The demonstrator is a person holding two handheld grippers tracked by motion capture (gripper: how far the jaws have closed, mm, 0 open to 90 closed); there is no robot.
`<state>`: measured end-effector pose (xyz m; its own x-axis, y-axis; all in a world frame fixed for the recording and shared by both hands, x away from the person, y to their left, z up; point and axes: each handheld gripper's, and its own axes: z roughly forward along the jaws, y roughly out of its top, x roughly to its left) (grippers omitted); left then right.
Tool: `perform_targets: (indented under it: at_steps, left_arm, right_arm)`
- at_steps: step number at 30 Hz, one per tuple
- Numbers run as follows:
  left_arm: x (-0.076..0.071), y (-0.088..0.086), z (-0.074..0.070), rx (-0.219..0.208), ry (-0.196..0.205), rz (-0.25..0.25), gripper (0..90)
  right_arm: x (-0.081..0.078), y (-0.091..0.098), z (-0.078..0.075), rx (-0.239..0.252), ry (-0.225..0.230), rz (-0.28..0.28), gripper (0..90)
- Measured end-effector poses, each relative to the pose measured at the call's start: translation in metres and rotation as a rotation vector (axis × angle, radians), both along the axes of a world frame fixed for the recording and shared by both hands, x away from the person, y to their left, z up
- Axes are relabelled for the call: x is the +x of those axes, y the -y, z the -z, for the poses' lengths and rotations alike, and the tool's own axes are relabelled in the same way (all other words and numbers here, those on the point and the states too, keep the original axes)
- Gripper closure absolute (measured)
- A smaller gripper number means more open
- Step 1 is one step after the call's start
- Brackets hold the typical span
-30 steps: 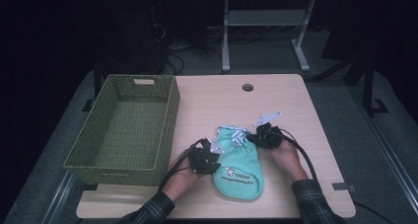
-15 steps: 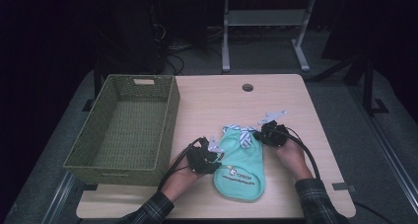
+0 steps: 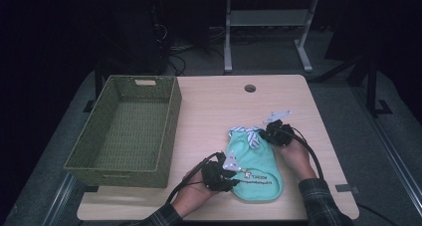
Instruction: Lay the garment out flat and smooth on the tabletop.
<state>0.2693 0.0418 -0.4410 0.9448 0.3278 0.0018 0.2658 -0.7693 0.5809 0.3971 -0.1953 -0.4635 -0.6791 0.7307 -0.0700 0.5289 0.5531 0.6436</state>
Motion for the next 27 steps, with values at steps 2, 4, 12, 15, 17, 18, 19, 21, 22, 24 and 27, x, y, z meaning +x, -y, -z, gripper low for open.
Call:
perform_targets:
  at_steps: [2,4,12,15,17,18,19,21,22,24,27]
  left_arm:
    - [0.000,0.000,0.006,0.024,-0.012,-0.004,70.9]
    - [0.000,-0.004,0.009,0.034,-0.018,-0.018,71.0]
    - [0.001,-0.016,0.007,0.033,-0.012,-0.046,68.6]
    - [0.002,-0.016,0.002,0.019,-0.001,-0.054,62.6]
    - [0.006,-0.018,-0.003,0.000,0.007,-0.067,59.0]
    - [0.013,-0.020,-0.007,-0.020,0.000,-0.089,57.0]
    - [0.017,-0.020,-0.008,-0.027,0.000,-0.095,55.5]
    - [0.020,-0.021,-0.010,-0.039,-0.003,-0.105,52.6]
    - [0.027,-0.022,-0.014,-0.056,-0.007,-0.110,51.4]
    - [0.034,-0.023,-0.017,-0.066,-0.010,-0.120,49.7]
    - [0.042,-0.024,-0.020,-0.071,-0.008,-0.122,48.2]
  right_arm:
    - [0.001,0.002,0.000,0.000,0.008,0.000,87.9]
    - [0.003,0.004,0.001,-0.001,0.009,0.012,87.9]
    - [0.005,0.011,0.000,0.009,0.007,0.032,82.6]
    - [0.003,0.014,-0.002,0.038,0.004,0.033,78.5]
    - [0.001,0.019,-0.006,0.068,-0.003,0.036,74.6]
    - [-0.001,0.023,-0.010,0.084,-0.003,0.033,72.4]
    - [-0.002,0.026,-0.013,0.093,-0.004,0.032,70.5]
    - [-0.004,0.031,-0.018,0.105,0.001,0.035,68.3]
    - [-0.005,0.033,-0.020,0.110,0.002,0.038,66.6]
    - [-0.006,0.037,-0.024,0.116,0.010,0.041,65.6]
    - [-0.007,0.040,-0.026,0.125,0.018,0.036,65.1]
